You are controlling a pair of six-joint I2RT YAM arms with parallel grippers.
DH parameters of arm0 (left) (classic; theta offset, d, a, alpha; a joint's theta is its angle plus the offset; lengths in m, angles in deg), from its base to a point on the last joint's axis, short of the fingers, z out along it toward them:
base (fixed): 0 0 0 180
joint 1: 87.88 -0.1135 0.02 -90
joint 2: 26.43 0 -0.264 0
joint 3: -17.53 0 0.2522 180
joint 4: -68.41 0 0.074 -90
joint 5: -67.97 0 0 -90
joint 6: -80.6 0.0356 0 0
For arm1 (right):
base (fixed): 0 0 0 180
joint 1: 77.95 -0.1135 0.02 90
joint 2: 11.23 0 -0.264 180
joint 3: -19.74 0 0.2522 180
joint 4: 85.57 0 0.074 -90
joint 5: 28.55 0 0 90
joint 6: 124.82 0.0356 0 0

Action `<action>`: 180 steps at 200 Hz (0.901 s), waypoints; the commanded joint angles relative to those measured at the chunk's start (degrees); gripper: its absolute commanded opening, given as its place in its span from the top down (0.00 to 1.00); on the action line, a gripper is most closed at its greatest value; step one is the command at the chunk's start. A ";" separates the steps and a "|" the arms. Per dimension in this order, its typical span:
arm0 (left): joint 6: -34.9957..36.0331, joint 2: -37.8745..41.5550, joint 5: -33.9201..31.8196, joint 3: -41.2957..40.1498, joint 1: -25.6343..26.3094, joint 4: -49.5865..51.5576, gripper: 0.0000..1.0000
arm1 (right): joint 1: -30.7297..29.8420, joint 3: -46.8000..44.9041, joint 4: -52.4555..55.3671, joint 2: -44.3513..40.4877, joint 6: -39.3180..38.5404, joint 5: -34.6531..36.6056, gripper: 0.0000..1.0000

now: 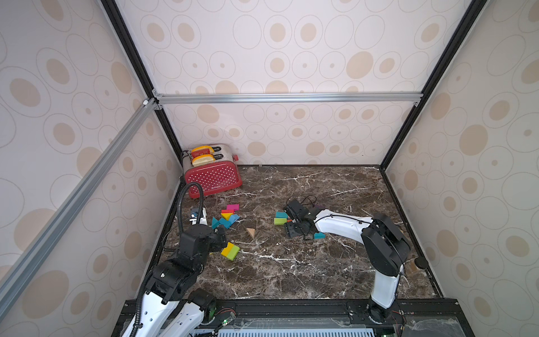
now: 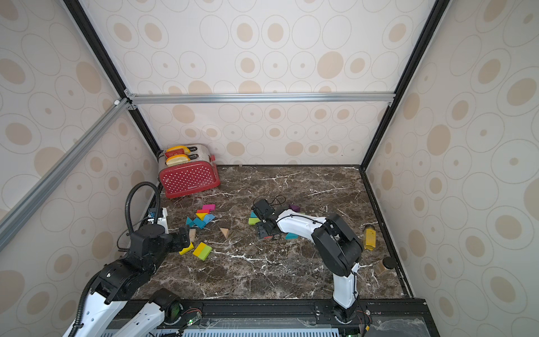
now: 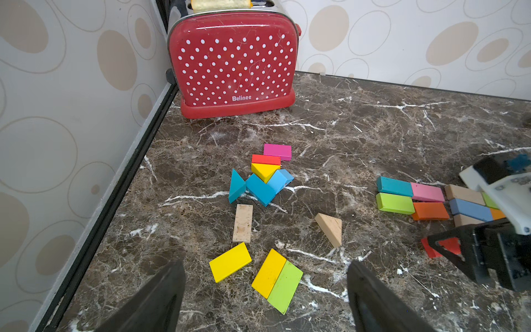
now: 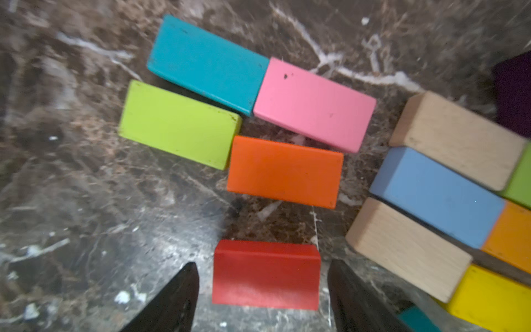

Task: Assemble a piece of candy with building blocks
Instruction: Assemble the building block at the center of the board.

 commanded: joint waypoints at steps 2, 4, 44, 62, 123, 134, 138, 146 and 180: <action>0.88 0.54 -0.72 0.19 -0.23 -0.20 0.11 | -1.22 -1.62 1.56 -5.59 -2.13 2.80 0.29; 0.88 0.61 -0.73 0.16 -0.21 -0.22 0.11 | -1.20 -2.15 1.43 -5.93 -1.99 2.52 0.30; 0.93 0.65 -0.56 0.07 -0.23 -0.37 0.11 | -1.37 -9.61 -1.61 -8.33 0.82 -2.85 0.54; 0.89 0.72 -0.35 0.06 -0.22 -0.49 0.11 | -1.45 -11.90 -3.80 -7.95 1.68 -4.91 0.67; 1.03 1.19 -0.56 0.00 -0.20 -0.46 0.11 | -1.60 -10.54 -5.79 -2.38 2.23 -6.52 0.72; 0.97 1.10 -0.39 -0.02 -0.23 -0.45 0.11 | -1.60 -9.80 -5.65 -1.38 2.30 -6.46 0.72; 0.97 1.07 -0.32 0.01 -0.23 -0.46 0.11 | -1.62 -9.60 -5.72 -1.06 2.39 -6.25 0.71; 1.00 1.03 -0.37 0.02 -0.23 -0.46 0.11 | -1.55 -9.34 -6.04 -0.54 2.59 -5.73 0.71; 1.15 0.73 -0.22 0.00 -0.21 -0.67 0.11 | -0.87 -8.49 -6.57 1.18 3.34 -4.66 0.69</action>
